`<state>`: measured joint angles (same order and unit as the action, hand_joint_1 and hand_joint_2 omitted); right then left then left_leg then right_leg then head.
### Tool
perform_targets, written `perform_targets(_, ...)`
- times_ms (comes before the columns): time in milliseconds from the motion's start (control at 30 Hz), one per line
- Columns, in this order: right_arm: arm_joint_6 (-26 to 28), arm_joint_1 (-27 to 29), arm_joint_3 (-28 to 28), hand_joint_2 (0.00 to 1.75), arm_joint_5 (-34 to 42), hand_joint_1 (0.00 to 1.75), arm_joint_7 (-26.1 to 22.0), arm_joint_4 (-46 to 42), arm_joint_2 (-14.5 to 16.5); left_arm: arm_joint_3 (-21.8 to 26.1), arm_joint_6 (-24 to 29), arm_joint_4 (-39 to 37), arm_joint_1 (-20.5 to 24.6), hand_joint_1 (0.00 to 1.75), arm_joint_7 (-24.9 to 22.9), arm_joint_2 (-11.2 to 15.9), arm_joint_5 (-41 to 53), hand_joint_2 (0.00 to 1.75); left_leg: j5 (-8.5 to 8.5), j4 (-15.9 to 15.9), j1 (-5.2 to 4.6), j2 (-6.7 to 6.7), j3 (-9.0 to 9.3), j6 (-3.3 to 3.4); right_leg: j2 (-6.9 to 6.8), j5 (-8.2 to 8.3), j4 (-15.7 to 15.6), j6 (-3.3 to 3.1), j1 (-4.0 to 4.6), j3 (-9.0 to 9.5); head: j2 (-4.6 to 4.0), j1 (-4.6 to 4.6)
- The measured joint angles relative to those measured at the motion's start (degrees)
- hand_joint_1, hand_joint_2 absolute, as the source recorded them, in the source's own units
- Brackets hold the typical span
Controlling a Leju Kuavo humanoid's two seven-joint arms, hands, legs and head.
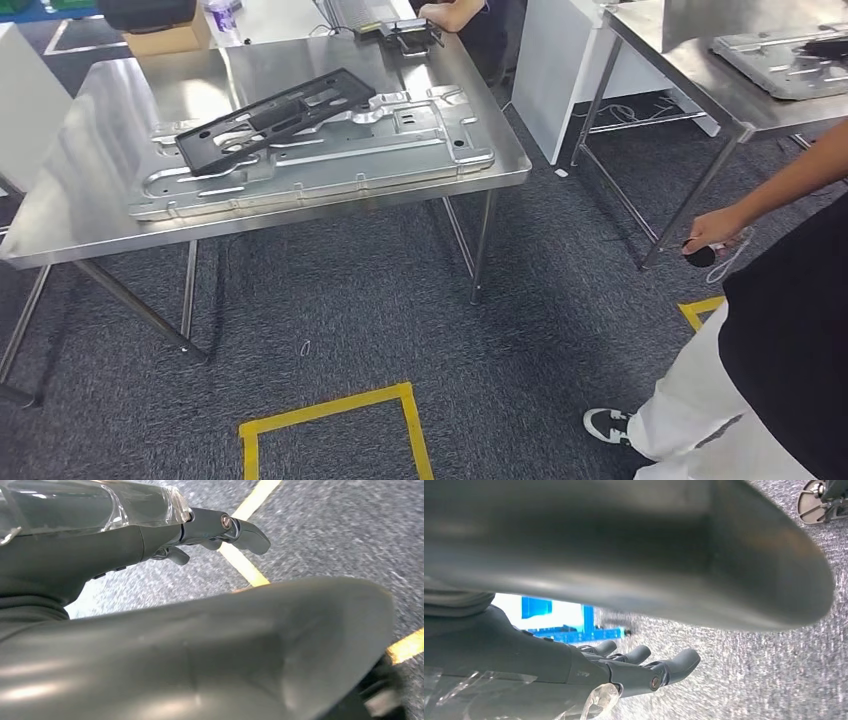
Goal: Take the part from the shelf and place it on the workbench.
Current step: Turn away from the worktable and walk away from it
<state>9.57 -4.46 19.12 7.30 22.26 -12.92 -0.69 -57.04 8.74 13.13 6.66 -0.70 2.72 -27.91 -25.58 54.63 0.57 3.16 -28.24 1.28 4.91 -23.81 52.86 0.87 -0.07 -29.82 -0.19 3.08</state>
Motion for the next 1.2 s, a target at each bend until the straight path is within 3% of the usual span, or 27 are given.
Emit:
perform_targets(33, 0.11, -0.02, 0.0, 0.0, 0.04, 0.0, -0.07, 0.0, 0.0, -0.01, -0.01, -0.01, 0.0, 0.0, 0.0, 0.01, 0.0, 0.0, 0.27, -1.3, 0.01, 0.72, 0.43, 0.21, 0.54, 0.12, 0.1, 0.31, 0.03, -0.3, 0.01, -0.02)
perform_targets(100, 0.33, 0.08, 0.0, 0.0, 0.12, 0.0, -0.16, 0.07, -0.03, -0.01, -0.03, 0.01, 0.03, 0.0, 0.0, 0.01, -0.08, 0.0, 0.38, -1.48, -0.15, 0.16, 0.28, 0.95, 1.57, 0.43, 0.14, 1.04, -0.08, -0.87, 0.01, -0.08)
perform_targets(167, 0.57, 0.22, -0.01, 0.0, 0.09, 0.0, -0.16, 0.24, -0.1, -0.01, -0.1, 0.01, 0.11, 0.0, -0.08, 0.02, -0.27, 0.0, 0.76, -1.68, -0.17, -1.0, 0.19, 1.86, 0.34, -0.56, 1.65, 1.61, -0.2, -1.72, 0.0, -0.16)
perform_targets(233, 0.8, 0.13, -0.01, 0.0, -0.07, 0.0, -0.1, 0.37, -0.12, 0.02, -0.3, 0.0, 0.11, 0.0, -0.55, 0.09, -0.71, 0.0, 1.0, -1.81, -0.22, -2.38, 0.03, 2.47, -2.63, -4.24, 7.87, 2.03, -0.26, -4.57, 0.0, -0.3)
perform_targets(300, 0.93, 0.03, 0.0, 0.0, -0.4, 0.0, -0.06, 0.39, -0.08, 0.03, -0.49, -0.01, -0.08, 0.0, -1.11, 0.15, -1.14, 0.0, 1.03, -1.79, -0.49, -3.91, -0.22, 2.67, -4.05, -8.13, 16.34, 2.41, -0.4, -8.43, 0.0, -0.37)
perform_targets(333, 0.95, 0.04, 0.0, 0.0, -0.6, 0.0, -0.09, 0.4, -0.08, 0.02, -0.57, -0.01, -0.15, 0.0, -1.28, 0.16, -1.22, 0.0, 1.04, -1.77, -0.59, -4.68, -0.31, 2.68, -4.23, -8.8, 18.71, 2.5, -0.46, -9.43, -0.01, -0.37)
perform_targets(367, 0.96, 0.07, 0.0, 0.0, -0.81, 0.0, -0.19, 0.41, -0.07, 0.02, -0.62, -0.01, -0.17, 0.0, -1.42, 0.17, -1.25, 0.0, 1.04, -1.76, -0.66, -5.39, -0.35, 2.68, -4.37, -8.36, 18.78, 2.52, -0.5, -9.23, 0.0, -0.37)
perform_targets(400, 0.98, 0.09, 0.0, 0.0, -1.01, 0.0, -0.33, 0.43, -0.08, 0.02, -0.67, -0.01, -0.13, 0.0, -1.52, 0.17, -1.25, 0.0, 1.04, -1.76, -0.7, -6.06, -0.33, 2.67, -4.61, -6.92, 16.33, 2.46, -0.52, -7.72, 0.0, -0.37)
perform_targets(433, 1.01, 0.09, 0.0, 0.0, -1.14, 0.0, -0.54, 0.44, -0.09, 0.02, -0.7, -0.01, -0.07, 0.0, -1.59, 0.17, -1.24, 0.0, 1.01, -1.75, -0.74, -6.68, -0.24, 2.64, -5.35, -4.95, 11.93, 2.3, -0.49, -5.17, 0.0, -0.37)
perform_targets(500, 1.04, -0.04, 0.0, 0.0, -1.26, 0.0, -0.99, 0.46, -0.11, 0.03, -0.6, -0.01, 0.01, 0.0, -1.41, 0.17, -1.2, 0.0, 0.89, -1.67, -1.03, -7.78, -0.08, 2.37, -7.85, -2.23, 3.44, 1.78, -0.14, -0.57, 0.0, -0.35)
perform_targets(567, 1.05, -0.16, 0.0, 0.0, -1.26, 0.0, -1.34, 0.46, -0.11, 0.02, -0.42, -0.01, 0.05, 0.0, -0.97, 0.17, -1.16, 0.0, 0.78, -1.57, -1.29, -8.77, -0.02, 1.9, -8.79, -1.72, 0.51, 1.17, 0.27, 0.66, 0.0, -0.28)
perform_targets(633, 1.03, -0.07, 0.0, 0.0, -1.24, 0.0, -1.46, 0.47, -0.08, 0.01, -0.33, -0.01, 0.14, 0.0, -0.57, 0.17, -1.02, 0.0, 0.61, -1.44, -1.18, -9.54, 0.03, 1.3, -7.51, -1.38, 0.4, 0.49, 0.31, 0.42, 0.01, -0.23)
perform_targets(700, 0.93, -0.03, 0.0, 0.0, -1.14, 0.0, -1.35, 0.48, -0.03, 0.0, -0.27, -0.01, 0.22, 0.0, -0.19, 0.16, -0.74, 0.0, -1.08, 0.73, -0.89, -7.92, -0.72, 0.62, -6.48, -0.92, 0.13, -0.24, 0.1, 0.32, 0.0, -0.17)
perform_targets(767, 0.96, -0.13, 0.0, 0.0, -1.05, 0.0, -1.18, 0.48, -0.01, -0.04, -0.22, -0.01, 0.08, 0.0, 0.11, 0.15, -0.4, 0.0, -5.17, 7.97, -0.55, -5.03, -3.8, 0.13, -5.35, -0.55, 0.06, -0.76, -0.03, 0.02, 0.0, -0.08)
perform_targets(800, 1.06, -0.17, 0.0, 0.0, -1.05, 0.0, -1.16, 0.48, -0.03, -0.06, -0.21, -0.01, -0.05, 0.0, 0.18, 0.14, -0.25, 0.0, -7.19, 12.47, -0.43, -4.25, -5.81, 0.01, -4.68, -0.41, 0.07, -0.89, -0.01, -0.16, 0.0, -0.06)
perform_targets(833, 1.16, -0.16, 0.01, 0.0, -1.07, 0.0, -1.21, 0.48, -0.03, -0.09, -0.22, -0.01, -0.16, 0.0, 0.2, 0.14, -0.11, 0.0, -8.43, 16.06, -0.37, -3.9, -7.47, -0.07, -3.89, -0.29, 0.09, -0.93, 0.01, -0.33, 0.01, -0.05)
perform_targets(867, 1.24, -0.11, 0.01, 0.0, -1.15, 0.0, -1.31, 0.48, -0.02, -0.1, -0.22, -0.01, -0.22, 0.0, 0.2, 0.13, -0.02, 0.0, -8.49, 17.5, -0.36, -3.77, -8.15, -0.09, -3.11, -0.18, 0.11, -0.9, 0.01, -0.42, 0.01, -0.05)
perform_targets(900, 1.24, -0.07, 0.03, 0.0, -1.28, 0.0, -1.41, 0.48, -0.02, -0.11, -0.22, -0.01, -0.24, 0.0, 0.2, 0.13, 0.05, 0.0, -7.39, 16.41, -0.34, -3.66, -7.65, -0.05, -2.3, -0.08, 0.12, -0.82, 0.0, -0.45, 0.0, -0.04)
perform_targets(933, 1.14, -0.04, 0.05, 0.0, -1.49, 0.0, -1.49, 0.48, -0.01, -0.12, -0.22, -0.01, -0.2, 0.0, 0.2, 0.13, 0.11, 0.0, -5.42, 13.05, -0.3, -3.34, -6.08, 0.04, -1.5, 0.01, 0.14, -0.7, -0.02, -0.43, -0.01, -0.04)
perform_targets(1000, 0.73, -0.09, 0.09, 0.0, -1.79, 0.0, -1.54, 0.48, -0.03, -0.12, -0.22, -0.01, -0.09, 0.0, 0.19, 0.13, 0.17, 0.0, -1.31, 3.89, -0.14, -0.88, -1.88, 0.33, -0.09, 0.14, 0.27, -0.36, 0.06, -0.49, -0.01, -0.03)
perform_targets(1067, 0.24, -0.18, 0.1, 0.0, -1.85, 0.0, -1.54, 0.48, -0.08, -0.16, -0.27, -0.01, -0.01, 0.0, 0.17, 0.13, 0.19, 0.0, 0.35, -0.88, -0.06, 0.97, 0.03, 0.62, 1.03, 0.28, 0.46, 0.13, 0.19, -0.9, 0.0, -0.05)
perform_targets(1133, 0.0, -0.11, 0.11, 0.0, -1.81, 0.0, -1.54, 0.5, -0.15, -0.28, -0.33, -0.01, 0.0, 0.0, 0.15, 0.03, 0.2, 0.0, 0.54, -1.22, -0.22, 0.26, -0.04, 1.07, 2.1, 0.51, 0.52, 0.78, 0.06, -1.39, 0.0, -0.09)
perform_targets(1167, -0.07, -0.02, 0.11, 0.0, -1.8, 0.0, -1.56, 0.52, -0.25, -0.33, -0.35, -0.01, 0.05, 0.0, 0.14, -0.06, 0.21, 0.0, 0.71, -1.33, -0.28, -0.34, -0.04, 1.41, 2.0, 0.36, 0.87, 1.06, -0.05, -1.65, -0.01, -0.08)
perform_targets(1200, -0.25, 0.02, 0.12, 0.0, -1.8, 0.0, -1.65, 0.54, -0.32, -0.39, -0.34, -0.01, 0.11, 0.0, 0.09, -0.11, 0.21, 0.0, 0.89, -1.46, -0.28, -1.0, -0.06, 1.81, 1.05, -0.37, 1.96, 1.33, -0.06, -2.26, 0.0, -0.16)
